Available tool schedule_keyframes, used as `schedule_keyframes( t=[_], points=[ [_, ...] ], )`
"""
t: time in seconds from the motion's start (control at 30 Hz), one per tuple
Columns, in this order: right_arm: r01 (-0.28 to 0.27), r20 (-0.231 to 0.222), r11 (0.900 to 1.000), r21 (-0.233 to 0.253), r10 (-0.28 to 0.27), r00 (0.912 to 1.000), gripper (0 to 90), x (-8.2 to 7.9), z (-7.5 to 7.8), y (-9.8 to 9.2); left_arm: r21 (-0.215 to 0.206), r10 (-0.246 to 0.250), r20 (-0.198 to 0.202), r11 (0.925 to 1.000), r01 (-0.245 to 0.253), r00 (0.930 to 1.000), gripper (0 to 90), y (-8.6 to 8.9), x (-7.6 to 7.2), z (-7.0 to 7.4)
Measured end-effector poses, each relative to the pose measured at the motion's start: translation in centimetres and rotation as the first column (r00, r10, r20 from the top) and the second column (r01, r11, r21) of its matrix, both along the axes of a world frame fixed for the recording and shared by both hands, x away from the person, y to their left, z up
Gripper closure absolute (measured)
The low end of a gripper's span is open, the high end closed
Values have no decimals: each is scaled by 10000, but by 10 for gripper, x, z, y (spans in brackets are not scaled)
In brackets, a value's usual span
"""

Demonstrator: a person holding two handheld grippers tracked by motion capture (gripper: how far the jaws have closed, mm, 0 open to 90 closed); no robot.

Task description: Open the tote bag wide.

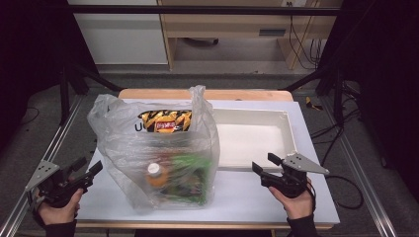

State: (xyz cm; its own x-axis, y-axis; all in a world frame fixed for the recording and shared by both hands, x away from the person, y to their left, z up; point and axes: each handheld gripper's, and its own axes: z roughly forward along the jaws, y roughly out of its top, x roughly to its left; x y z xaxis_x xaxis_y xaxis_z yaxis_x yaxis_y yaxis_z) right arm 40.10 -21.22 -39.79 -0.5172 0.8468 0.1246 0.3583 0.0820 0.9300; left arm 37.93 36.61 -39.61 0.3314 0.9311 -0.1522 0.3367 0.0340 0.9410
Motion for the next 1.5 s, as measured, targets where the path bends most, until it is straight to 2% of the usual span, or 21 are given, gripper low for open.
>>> schedule_keyframes(
  t=[0.07, 0.27, 0.43, 0.63, 0.67, 0.73, 0.8, 0.83, 0.87, 0.9, 0.93, 1.03, 1.07, 1.13, 1.2, 1.23, 1.27, 1.33, 1.4, 1.47, 1.5],
  points=[
    [-333, 26, 9994, 49, 333, 9994, 358, 1, 4, 11, -6, -59, 124, 10000, 59, 9999, 371, -3, -2, 6],
    [-800, 100, 9968, 83, 799, 9968, 369, 5, 11, 31, -261, -424, 410, 9987, 435, 9983, 379, -11, -3, 20],
    [-1133, 183, 9935, 126, 1130, 9934, 369, 6, 17, 44, -92, -783, 407, 9969, 788, 9961, 376, -21, -1, 25],
    [-1541, 279, 9879, 191, 1535, 9878, 369, 8, 23, 62, 231, -1282, -126, 9914, 1284, 9917, 383, -36, 5, 21],
    [-1705, 278, 9851, 228, 1698, 9851, 376, 8, 26, 68, 259, -1407, -260, 9896, 1414, 9897, 427, -37, 6, 20],
    [-1795, 322, 9835, 245, 1787, 9834, 380, 8, 27, 73, 228, -1698, -499, 9850, 1711, 9842, 461, -40, 8, 17],
    [-2187, 335, 9754, 285, 2177, 9754, 385, 10, 31, 89, 138, -1862, -657, 9822, 1874, 9803, 589, -41, 9, 14],
    [-2187, 335, 9754, 285, 2177, 9754, 385, 10, 31, 89, 108, -1959, -747, 9803, 1972, 9778, 589, -41, 9, 13],
    [-2384, 318, 9708, 253, 2376, 9708, 391, 12, 31, 99, 46, -2082, -873, 9778, 2094, 9742, 672, -42, 10, 10],
    [-2460, 296, 9690, 221, 2454, 9690, 393, 12, 31, 103, 46, -2082, -873, 9778, 2094, 9742, 708, -42, 10, 10],
    [-2561, 269, 9664, 211, 2556, 9664, 402, 13, 31, 109, 112, -2171, -1005, 9756, 2193, 9710, 752, -44, 11, 8],
    [-2622, 303, 9650, 54, 2619, 9646, 422, 16, 31, 117, 160, -2221, -1011, 9743, 2248, 9698, 840, -45, 10, 7],
    [-2671, 252, 9637, -8, 2670, 9634, 488, 18, 31, 121, 142, -2296, -1017, 9726, 2322, 9680, 871, -46, 9, 7],
    [-2706, 184, 9627, 27, 2705, 9625, 512, 18, 30, 122, 145, -2331, -986, 9717, 2356, 9674, 880, -45, 8, 7],
    [-2789, 130, 9603, -106, 2791, 9602, 635, 19, 29, 123, 101, -2400, -972, 9702, 2420, 9659, 897, -45, 7, 8],
    [-2789, 130, 9603, -106, 2791, 9602, 635, 19, 29, 123, 101, -2400, -972, 9702, 2420, 9659, 898, -45, 7, 8],
    [-2815, 105, 9595, -142, 2816, 9595, 674, 19, 29, 123, 103, -2424, -970, 9696, 2445, 9653, 898, -45, 6, 8],
    [-3015, 90, 9533, -179, 3016, 9534, 806, 17, 30, 122, 119, -2478, -946, 9682, 2500, 9642, 900, -45, 5, 8],
    [-3063, 68, 9518, -158, 3064, 9519, 824, 17, 30, 122, 134, -2513, -940, 9672, 2536, 9633, 900, -46, 4, 8],
    [-3169, -4, 9484, -133, 3169, 9485, 900, 15, 30, 119, 121, -2532, -908, 9668, 2553, 9631, 900, -46, 2, 8],
    [-3169, -4, 9484, -133, 3169, 9485, 900, 15, 30, 119, 152, -2552, -908, 9661, 2576, 9626, 900, -45, 2, 8]
  ],
)
